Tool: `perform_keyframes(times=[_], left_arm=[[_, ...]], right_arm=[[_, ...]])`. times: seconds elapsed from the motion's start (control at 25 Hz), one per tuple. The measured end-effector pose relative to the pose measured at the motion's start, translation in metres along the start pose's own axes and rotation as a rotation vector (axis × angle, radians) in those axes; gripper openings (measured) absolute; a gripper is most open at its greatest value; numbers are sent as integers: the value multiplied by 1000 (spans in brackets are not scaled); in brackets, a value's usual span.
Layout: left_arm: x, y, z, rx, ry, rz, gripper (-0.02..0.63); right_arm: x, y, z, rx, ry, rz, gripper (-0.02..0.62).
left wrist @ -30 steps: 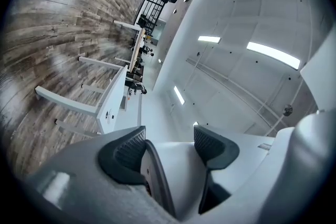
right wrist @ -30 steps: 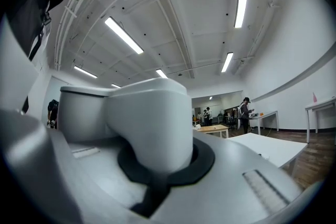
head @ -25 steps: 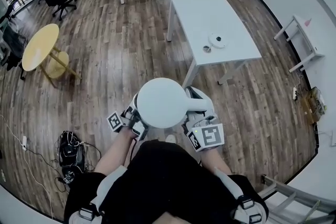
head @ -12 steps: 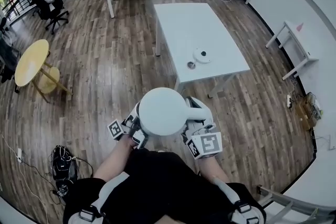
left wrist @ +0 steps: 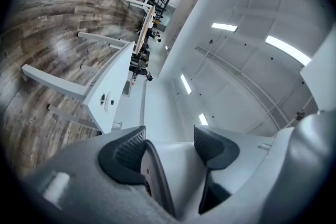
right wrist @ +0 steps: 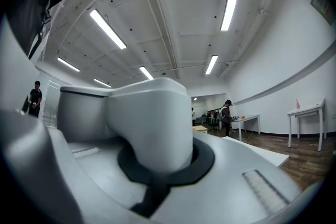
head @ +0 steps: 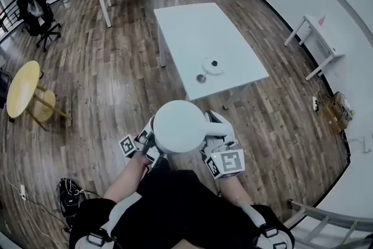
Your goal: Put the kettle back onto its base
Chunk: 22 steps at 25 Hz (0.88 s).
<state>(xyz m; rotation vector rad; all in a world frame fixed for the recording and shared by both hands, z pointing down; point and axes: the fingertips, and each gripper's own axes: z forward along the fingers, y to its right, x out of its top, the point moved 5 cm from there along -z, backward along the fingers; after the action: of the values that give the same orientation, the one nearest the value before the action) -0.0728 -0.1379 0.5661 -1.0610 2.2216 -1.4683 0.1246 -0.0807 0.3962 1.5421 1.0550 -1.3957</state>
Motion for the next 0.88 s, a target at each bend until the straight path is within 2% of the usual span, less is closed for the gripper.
perform_keyframes(times=[0.4, 0.88], left_arm=[[57, -17, 78, -28, -68, -27, 287], [127, -37, 134, -17, -120, -70, 287]], right_arm=[[7, 31, 73, -59, 20, -35, 5], [-2, 46, 153, -120, 4, -42, 5]])
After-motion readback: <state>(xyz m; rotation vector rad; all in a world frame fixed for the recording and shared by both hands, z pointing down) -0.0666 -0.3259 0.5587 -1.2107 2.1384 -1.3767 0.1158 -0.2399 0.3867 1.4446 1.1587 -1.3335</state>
